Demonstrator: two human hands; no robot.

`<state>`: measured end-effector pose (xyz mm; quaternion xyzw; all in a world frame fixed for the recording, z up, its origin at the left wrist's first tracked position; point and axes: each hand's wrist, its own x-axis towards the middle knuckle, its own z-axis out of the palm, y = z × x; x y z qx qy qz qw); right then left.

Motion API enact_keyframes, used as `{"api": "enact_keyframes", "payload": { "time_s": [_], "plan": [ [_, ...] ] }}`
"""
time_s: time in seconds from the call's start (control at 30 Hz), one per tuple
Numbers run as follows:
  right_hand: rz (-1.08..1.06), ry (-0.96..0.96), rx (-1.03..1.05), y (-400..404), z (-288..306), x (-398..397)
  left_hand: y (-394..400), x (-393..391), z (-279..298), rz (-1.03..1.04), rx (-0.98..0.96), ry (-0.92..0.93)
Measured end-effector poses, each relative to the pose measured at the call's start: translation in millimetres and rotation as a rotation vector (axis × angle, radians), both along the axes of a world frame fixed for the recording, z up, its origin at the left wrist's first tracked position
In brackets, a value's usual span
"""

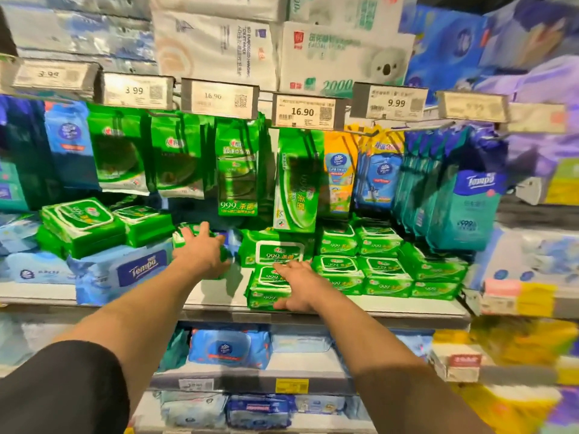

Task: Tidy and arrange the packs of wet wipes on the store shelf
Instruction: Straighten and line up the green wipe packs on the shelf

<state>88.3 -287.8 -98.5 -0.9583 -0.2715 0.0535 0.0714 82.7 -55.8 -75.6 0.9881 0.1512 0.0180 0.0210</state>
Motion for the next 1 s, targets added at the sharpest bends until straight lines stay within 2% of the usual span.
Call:
{"api": "enact_keyframes", "payload": {
  "time_s": [0.23,0.4,0.63,0.77,0.87,1.0],
  "plan": [
    [0.093,-0.179,-0.008,-30.4,21.4,-1.4,7.8,2.9,-7.1,0.046,0.050,-0.138],
    [-0.011,-0.248,-0.054,-99.6,59.0,10.6,12.3,3.3,-5.1,0.051,0.063,-0.219],
    [-0.244,-0.228,-0.139,-166.8,71.9,39.5,5.2,8.6,-1.3,0.080,0.044,-0.268],
    [-0.247,-0.185,-0.239,-170.8,57.4,48.0,2.3,15.6,-1.5,0.153,0.013,-0.224],
    [-0.212,-0.222,-0.317,-165.1,57.5,52.3,3.3,15.9,-3.5,0.229,-0.038,-0.240],
    [-0.211,-0.157,-0.311,-153.0,54.5,50.7,1.6,16.9,-6.9,0.248,-0.080,-0.247]
  ]
}}
